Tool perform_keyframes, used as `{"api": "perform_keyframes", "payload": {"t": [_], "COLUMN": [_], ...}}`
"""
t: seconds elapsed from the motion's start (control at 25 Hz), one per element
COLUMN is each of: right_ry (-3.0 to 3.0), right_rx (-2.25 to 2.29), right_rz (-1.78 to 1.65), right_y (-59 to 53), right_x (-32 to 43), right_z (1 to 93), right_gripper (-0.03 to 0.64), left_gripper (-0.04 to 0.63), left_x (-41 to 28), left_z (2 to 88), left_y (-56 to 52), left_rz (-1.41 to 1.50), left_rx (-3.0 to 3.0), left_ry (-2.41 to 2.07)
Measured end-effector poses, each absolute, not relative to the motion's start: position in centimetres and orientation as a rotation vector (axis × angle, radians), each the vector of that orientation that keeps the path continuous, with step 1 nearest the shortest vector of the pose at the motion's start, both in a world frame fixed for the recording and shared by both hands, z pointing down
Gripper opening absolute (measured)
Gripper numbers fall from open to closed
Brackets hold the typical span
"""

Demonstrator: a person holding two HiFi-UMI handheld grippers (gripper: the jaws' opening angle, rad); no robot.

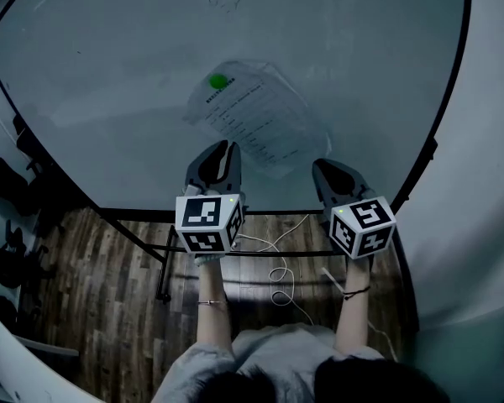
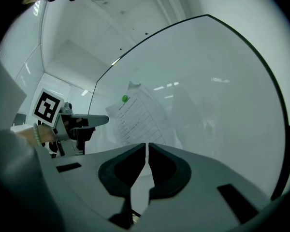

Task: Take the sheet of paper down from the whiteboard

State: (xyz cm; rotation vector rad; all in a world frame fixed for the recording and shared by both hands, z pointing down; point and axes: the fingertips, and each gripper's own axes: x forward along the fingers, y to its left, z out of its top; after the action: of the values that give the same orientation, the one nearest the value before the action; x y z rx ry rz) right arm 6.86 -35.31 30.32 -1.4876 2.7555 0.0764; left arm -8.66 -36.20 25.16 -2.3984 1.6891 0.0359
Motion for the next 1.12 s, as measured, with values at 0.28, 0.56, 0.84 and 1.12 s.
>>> {"api": "perform_keyframes", "payload": {"t": [0.28,0.56,0.84,1.12], "right_ry": [2.698,2.651,2.618,2.609], "right_rx": [-1.558,-1.609,-1.614,-1.600], "right_rz": [0.033,-0.086,-0.198,-0.253], "right_y": [-35.5,-35.8,-37.2,-38.9], "right_x": [7.9,9.3,9.2,8.6], "right_z": [30.3,31.5,32.5,33.2], "right_gripper": [0.002,0.071,0.133,0.164], "left_gripper": [0.073,0.103,0.127,0.141], "left_x": [-9.6,-9.2,-10.0,-10.3], "left_z": [20.3,18.9,17.3,16.4], "left_y": [-36.8,-38.0,-38.8,-40.3], "left_rz": [0.045,0.024,0.011,-0.052], "left_rx": [-2.289,-2.245,-2.177,-2.127], "left_ry": [1.650,1.625,1.641,1.643]}}
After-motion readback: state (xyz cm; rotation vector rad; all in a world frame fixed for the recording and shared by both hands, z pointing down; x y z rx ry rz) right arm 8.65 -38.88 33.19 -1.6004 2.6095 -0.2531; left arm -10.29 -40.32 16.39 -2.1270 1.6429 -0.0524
